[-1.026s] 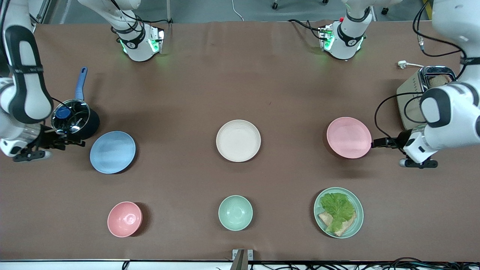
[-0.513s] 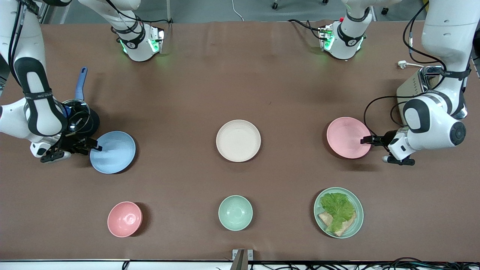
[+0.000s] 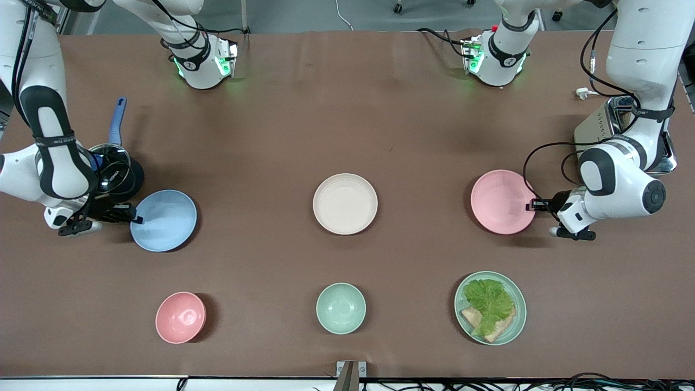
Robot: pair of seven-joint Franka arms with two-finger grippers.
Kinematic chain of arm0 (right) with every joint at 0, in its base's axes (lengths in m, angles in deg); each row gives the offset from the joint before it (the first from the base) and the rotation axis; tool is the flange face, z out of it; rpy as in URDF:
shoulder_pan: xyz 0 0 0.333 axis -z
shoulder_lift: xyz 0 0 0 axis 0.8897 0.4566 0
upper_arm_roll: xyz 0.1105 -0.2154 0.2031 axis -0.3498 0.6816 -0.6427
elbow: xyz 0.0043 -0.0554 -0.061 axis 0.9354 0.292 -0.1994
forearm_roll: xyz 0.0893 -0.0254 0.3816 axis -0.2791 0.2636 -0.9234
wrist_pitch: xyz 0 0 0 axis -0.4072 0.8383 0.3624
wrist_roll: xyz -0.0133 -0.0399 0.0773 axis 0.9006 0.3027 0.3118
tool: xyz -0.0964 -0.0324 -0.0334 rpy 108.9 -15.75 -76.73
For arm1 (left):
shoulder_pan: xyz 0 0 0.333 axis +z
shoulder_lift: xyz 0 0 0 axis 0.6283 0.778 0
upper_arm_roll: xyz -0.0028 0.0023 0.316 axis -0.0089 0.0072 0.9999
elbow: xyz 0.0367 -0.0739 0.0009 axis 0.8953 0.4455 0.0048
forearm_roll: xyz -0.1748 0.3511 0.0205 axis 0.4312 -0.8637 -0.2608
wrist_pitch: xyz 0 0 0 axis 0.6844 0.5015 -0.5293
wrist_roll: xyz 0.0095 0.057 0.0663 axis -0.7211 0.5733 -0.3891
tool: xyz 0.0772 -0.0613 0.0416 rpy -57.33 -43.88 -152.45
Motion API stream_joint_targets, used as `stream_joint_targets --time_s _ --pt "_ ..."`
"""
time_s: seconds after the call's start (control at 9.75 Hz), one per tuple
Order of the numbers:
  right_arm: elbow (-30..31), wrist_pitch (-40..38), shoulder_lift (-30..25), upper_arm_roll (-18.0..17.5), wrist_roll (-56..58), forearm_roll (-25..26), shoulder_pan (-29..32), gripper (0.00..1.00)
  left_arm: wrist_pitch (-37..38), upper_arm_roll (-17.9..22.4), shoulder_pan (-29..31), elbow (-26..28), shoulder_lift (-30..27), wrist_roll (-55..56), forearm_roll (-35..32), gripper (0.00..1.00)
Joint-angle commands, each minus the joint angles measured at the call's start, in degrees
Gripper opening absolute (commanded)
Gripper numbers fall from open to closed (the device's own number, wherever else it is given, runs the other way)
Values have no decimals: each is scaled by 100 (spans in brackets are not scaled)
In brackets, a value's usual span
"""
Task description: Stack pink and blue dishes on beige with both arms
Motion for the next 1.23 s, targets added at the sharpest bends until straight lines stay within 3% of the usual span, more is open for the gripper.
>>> stream_joint_targets --time_s 0.0,0.21,0.41,0.62,0.82,1.13 --pt "-369 -559 -133 260 -330 -22 -10 1 417 -27 8 106 -566 -12 78 0" --pt "-1089 -1499 -194 587 -854 607 -90 1 797 -472 8 106 -1113 102 78 0" --pt "-1906 -2545 -369 553 -2223 1497 -203 1 606 -1455 -9 28 -1124 1257 95 0" --pt "-2173 -3048 -579 369 -3261 1552 -353 1 -260 -2518 -44 36 -775 2549 87 0" --pt "-1947 -2998 -966 -437 -4578 1762 -362 1 -1280 -3302 -184 19 -239 3727 -18 0" --pt "-1304 -1885 -1389 -2026 -6732 2087 -371 1 -1899 -3822 -440 -156 350 5266 -1008 0"
